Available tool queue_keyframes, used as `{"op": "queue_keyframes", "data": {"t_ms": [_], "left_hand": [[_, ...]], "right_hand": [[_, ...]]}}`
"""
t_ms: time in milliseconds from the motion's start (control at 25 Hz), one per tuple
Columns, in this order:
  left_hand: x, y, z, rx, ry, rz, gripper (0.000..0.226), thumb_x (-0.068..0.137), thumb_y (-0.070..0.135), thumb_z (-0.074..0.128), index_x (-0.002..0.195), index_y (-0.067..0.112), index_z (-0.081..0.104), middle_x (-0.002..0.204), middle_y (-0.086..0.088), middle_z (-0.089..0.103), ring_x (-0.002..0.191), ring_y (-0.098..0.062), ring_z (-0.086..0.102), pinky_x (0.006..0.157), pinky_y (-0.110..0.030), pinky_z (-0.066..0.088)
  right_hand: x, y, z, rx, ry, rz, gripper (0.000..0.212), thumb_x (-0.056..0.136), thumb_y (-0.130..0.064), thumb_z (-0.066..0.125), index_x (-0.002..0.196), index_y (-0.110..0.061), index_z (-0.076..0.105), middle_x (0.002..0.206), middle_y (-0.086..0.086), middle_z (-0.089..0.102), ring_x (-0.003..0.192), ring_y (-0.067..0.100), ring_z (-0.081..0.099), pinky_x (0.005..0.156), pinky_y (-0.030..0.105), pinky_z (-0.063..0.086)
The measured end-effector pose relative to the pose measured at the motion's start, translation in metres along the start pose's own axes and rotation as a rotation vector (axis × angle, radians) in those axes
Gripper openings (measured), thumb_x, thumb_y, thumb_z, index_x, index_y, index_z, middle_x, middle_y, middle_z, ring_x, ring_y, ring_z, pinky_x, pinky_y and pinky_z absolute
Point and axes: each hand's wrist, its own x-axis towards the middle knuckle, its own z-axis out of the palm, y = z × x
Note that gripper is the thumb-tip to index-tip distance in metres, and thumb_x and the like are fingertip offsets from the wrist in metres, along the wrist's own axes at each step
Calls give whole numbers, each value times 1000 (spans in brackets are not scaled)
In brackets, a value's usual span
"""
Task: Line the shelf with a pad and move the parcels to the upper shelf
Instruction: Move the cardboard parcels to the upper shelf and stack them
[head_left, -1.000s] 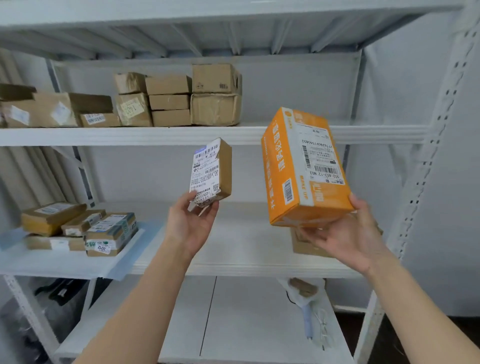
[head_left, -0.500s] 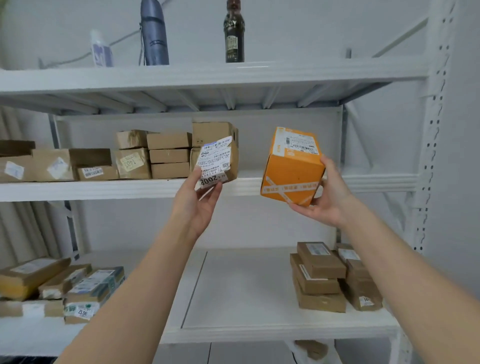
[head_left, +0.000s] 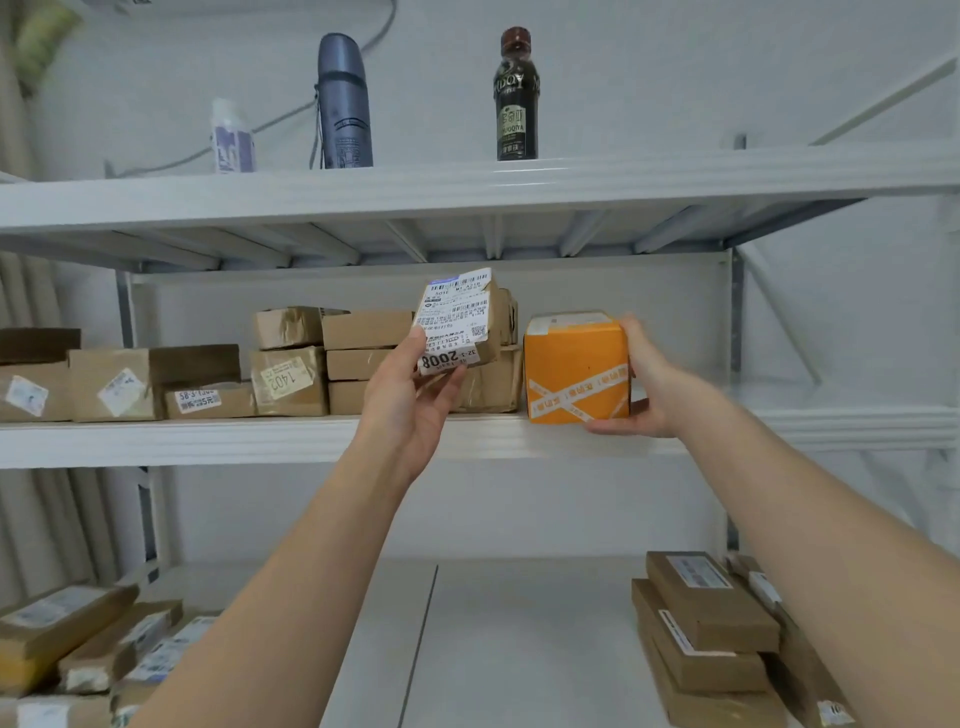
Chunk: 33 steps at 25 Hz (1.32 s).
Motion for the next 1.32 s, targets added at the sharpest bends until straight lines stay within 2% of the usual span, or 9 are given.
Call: {"op": "queue_keyframes", "data": {"t_ms": [120, 240, 480, 600, 680, 760, 920, 1080, 1320], "left_hand": [[12, 4, -2, -7, -41, 27, 25, 96, 22, 59, 117, 9, 63, 111, -11, 70, 83, -15, 72, 69, -24, 58], [22, 4, 0, -23, -63, 45, 25, 96, 21, 59, 118, 8, 64, 105, -9, 71, 71, -12, 73, 65, -23, 58], [32, -1, 7, -3, -100, 55, 26, 96, 22, 58, 119, 9, 63, 105, -9, 71, 73, -13, 73, 66, -24, 57], [33, -10, 13, 73, -127, 71, 33, 95, 23, 60, 125, 11, 60, 111, -9, 71, 91, -17, 72, 71, -27, 58], [33, -19, 21, 128, -142, 83, 37, 93, 22, 62, 129, 14, 57, 112, -8, 72, 101, -21, 70, 76, -30, 59], [37, -30, 36, 177, -162, 117, 39, 93, 21, 63, 130, 15, 55, 111, -6, 73, 103, -21, 69, 80, -33, 59], [49, -51, 68, 206, -140, 141, 42, 92, 20, 64, 132, 14, 53, 111, -9, 71, 103, -22, 69, 78, -31, 60], [66, -72, 76, 541, -85, 248, 42, 97, 31, 55, 137, 18, 52, 117, -7, 66, 92, -15, 68, 74, -28, 60], [96, -89, 71, 1001, -10, 425, 45, 98, 47, 45, 135, 24, 56, 127, -4, 57, 111, -18, 57, 96, -42, 52]], "right_hand": [[7, -3, 7, -370, 57, -47, 76, 83, -82, 26, 116, -18, 50, 111, 13, 59, 92, 27, 59, 81, 35, 53], [17, 1, 11, -558, 77, -159, 80, 89, -75, 26, 142, -17, 39, 143, 11, 47, 119, 30, 50, 92, 39, 43], [52, 6, 9, -532, 167, -290, 48, 96, -59, 37, 108, -14, 50, 118, 9, 60, 101, 27, 55, 89, 41, 49], [64, 6, 8, -724, 391, -355, 45, 99, -45, 44, 129, -12, 48, 136, 14, 49, 124, 33, 44, 103, 45, 42], [56, 4, 9, -639, 512, -615, 48, 99, -42, 45, 140, -18, 42, 140, 12, 41, 132, 29, 35, 103, 41, 37], [45, -3, 7, -434, 320, -909, 39, 100, -43, 41, 137, -30, 43, 132, 2, 47, 123, 18, 45, 96, 29, 43], [38, -13, 3, -356, -12, -1041, 24, 100, -41, 44, 124, -43, 39, 111, -18, 53, 101, 2, 58, 73, 11, 44], [62, -11, -5, -447, 133, -1099, 22, 100, -30, 49, 121, -24, 55, 116, -11, 59, 104, 6, 58, 78, 17, 51], [80, -10, -17, -449, 180, -1072, 24, 98, -18, 53, 121, -19, 61, 118, -5, 64, 103, 11, 61, 80, 19, 52]]}}
